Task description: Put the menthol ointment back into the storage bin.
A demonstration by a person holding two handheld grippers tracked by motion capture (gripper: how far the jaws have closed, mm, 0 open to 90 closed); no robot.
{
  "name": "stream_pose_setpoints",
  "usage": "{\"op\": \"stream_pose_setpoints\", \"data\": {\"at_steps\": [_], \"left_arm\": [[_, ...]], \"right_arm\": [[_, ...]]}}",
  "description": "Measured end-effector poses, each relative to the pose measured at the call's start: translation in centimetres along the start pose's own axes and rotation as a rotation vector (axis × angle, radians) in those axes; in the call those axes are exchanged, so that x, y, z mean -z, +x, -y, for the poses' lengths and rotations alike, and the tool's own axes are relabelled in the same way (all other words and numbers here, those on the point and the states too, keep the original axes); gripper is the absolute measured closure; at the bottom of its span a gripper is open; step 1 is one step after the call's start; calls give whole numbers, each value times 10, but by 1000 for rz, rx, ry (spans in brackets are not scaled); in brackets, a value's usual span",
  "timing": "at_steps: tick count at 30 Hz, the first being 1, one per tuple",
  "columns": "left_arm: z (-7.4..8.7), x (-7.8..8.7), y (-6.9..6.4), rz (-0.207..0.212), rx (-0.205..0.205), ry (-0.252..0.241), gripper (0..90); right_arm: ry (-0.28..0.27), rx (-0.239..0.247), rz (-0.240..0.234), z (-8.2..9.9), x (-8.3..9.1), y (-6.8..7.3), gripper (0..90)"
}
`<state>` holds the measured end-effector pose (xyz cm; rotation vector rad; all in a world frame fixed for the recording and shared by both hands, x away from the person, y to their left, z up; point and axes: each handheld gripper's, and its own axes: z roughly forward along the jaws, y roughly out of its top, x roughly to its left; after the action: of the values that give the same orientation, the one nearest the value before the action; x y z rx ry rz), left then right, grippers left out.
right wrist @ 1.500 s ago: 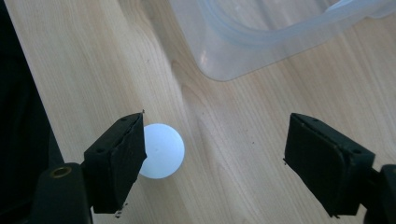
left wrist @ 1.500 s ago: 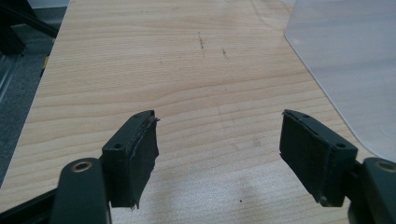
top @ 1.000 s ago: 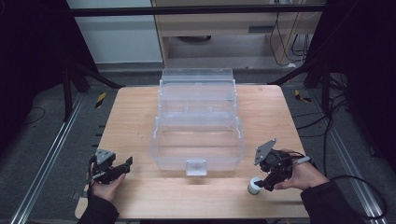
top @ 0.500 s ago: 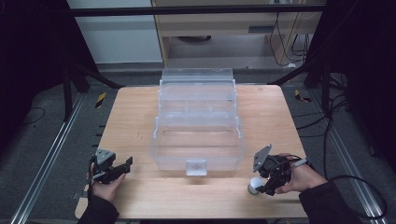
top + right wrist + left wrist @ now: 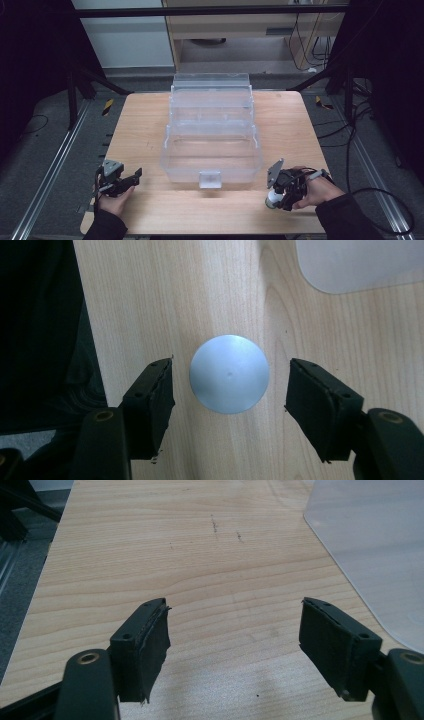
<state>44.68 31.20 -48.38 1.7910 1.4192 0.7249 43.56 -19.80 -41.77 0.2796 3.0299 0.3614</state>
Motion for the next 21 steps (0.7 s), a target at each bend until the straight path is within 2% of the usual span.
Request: {"op": "stream_pose_setpoints", "data": {"at_steps": [11,12,21], "left_arm": [[0,0,0,-1,-4,2,275],[0,0,0,-1,-4,2,276],[0,0,0,-2,-5,3,277]], "right_arm": [[37,11,-14,-4,-9,1,387],[38,24,-17,-4,-11,0,395],[62,24,-21,-6,-16,0,433]]}}
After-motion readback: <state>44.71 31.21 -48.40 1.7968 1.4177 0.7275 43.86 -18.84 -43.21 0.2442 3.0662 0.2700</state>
